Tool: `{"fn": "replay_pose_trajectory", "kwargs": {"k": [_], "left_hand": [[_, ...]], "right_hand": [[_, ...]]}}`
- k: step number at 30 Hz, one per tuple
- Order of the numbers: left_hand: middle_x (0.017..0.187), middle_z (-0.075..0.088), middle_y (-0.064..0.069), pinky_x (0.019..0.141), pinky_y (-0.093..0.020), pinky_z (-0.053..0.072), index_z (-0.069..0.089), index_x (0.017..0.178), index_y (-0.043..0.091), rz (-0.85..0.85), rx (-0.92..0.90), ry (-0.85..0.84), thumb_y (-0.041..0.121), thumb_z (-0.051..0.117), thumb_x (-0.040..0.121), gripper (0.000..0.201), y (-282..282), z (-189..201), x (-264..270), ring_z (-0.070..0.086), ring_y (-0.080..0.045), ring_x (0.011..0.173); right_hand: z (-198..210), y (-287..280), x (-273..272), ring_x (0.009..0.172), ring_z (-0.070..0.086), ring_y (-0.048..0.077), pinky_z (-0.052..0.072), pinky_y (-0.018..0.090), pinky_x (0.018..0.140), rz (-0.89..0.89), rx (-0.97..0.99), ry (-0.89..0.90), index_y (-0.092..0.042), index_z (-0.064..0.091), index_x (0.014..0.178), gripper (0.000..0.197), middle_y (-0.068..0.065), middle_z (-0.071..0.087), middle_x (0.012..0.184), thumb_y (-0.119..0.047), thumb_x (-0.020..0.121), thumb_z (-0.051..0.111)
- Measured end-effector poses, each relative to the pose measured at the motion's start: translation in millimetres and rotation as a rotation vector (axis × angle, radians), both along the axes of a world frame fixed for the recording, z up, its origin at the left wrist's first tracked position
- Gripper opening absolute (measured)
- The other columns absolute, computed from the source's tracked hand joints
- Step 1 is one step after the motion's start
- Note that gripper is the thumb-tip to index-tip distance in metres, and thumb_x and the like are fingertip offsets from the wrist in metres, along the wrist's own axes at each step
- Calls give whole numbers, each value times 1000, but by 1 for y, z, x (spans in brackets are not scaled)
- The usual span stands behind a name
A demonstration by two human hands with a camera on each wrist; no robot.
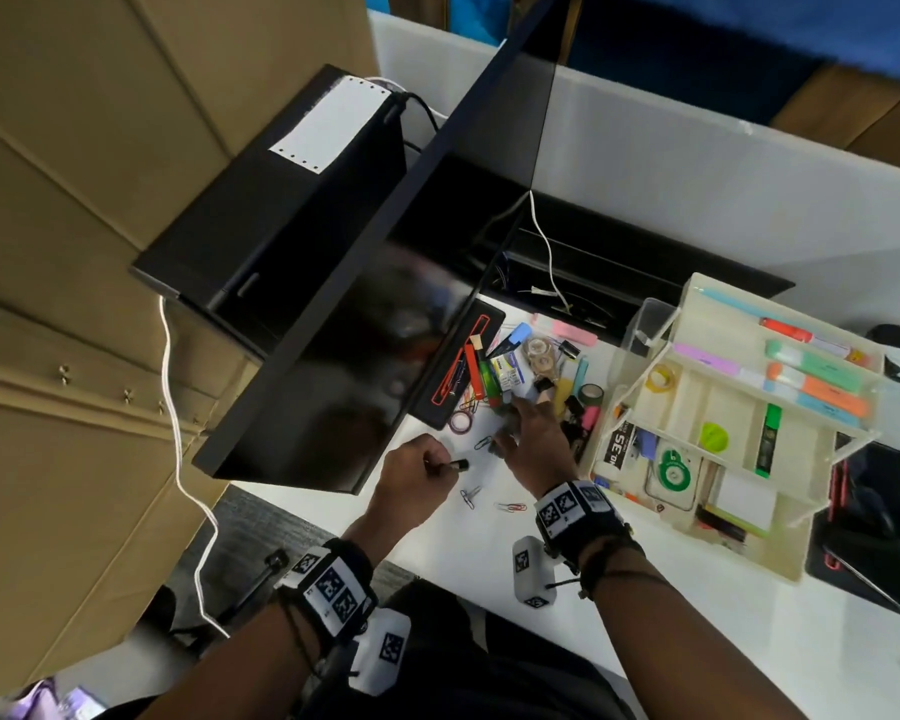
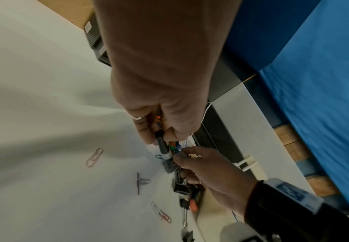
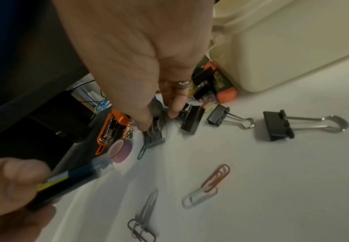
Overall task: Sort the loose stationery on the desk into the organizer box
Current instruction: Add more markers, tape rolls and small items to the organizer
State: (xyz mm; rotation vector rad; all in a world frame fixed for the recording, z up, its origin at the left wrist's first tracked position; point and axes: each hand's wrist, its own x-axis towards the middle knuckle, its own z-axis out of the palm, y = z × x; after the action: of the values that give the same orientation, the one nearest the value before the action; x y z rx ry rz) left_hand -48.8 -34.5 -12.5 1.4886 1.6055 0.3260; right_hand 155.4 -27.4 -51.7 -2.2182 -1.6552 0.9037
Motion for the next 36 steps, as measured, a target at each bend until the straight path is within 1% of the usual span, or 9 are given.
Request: {"fn": "replay_pose_trajectory", "kwargs": {"k": [5,8,11,13,15,22,26,29,36], "left_hand": [[80,69,9,71,-31,60,68,86,19,-96,97,-124,7,72,80,14,-4,9,0,66,-9,73],[82,68,11,72,-30,60,68,89,18,-101,169,-162,4,73,80,18,0,15,3,66,-9,74],[86,67,11,72,-25,60,70,91,17,-126,231,-207,0,75,79,21,2,23,10,66,-10,76],[90,68,10,72,-22,59,72,94,15,-144,262,-245,-2,75,80,22,2,25,14,66,-11,78],[91,69,8,72,-18,57,74,96,15,-133,253,-280,-3,74,81,23,4,28,19,67,-11,79],[87,73,10,74,-18,56,74,92,21,-122,135,-335,-3,73,85,25,7,27,50,68,-11,82],[87,72,11,68,-18,56,74,93,19,-216,141,-313,-3,73,85,23,5,35,74,68,-13,79],[85,70,20,61,-14,54,74,93,21,-253,124,-293,-1,71,86,24,2,43,89,68,-11,76],[93,69,19,75,-19,57,73,95,31,-405,172,-248,0,73,87,31,-1,52,100,67,-16,84]], "right_hand": [[3,6,1,97,63,26,60,44,81,-12,30,46,-18,49,125,47,7,55,117,-17,86,75],[10,9,4,83,65,18,60,41,72,-33,19,98,-19,51,107,38,2,62,98,-8,82,77],[26,1,5,63,65,-1,53,20,57,-15,75,189,-6,55,95,21,5,64,80,2,86,73],[38,-11,8,68,63,1,45,14,59,-38,156,191,-14,56,93,22,0,65,83,-8,86,77],[51,-29,18,76,64,10,49,20,64,-87,241,235,-22,59,94,19,-4,64,88,-17,88,76],[110,-111,96,79,69,6,52,13,67,-452,486,289,-20,70,98,16,-6,71,90,-10,90,79],[119,-130,153,66,63,12,53,26,65,-695,543,369,-21,70,99,15,-2,70,77,-10,91,77],[111,-128,185,80,73,18,58,31,79,-809,597,415,-19,69,104,17,1,77,88,-11,91,78],[88,-108,206,88,70,1,55,13,77,-767,667,274,-13,71,107,16,-2,75,99,-16,92,77]]}}
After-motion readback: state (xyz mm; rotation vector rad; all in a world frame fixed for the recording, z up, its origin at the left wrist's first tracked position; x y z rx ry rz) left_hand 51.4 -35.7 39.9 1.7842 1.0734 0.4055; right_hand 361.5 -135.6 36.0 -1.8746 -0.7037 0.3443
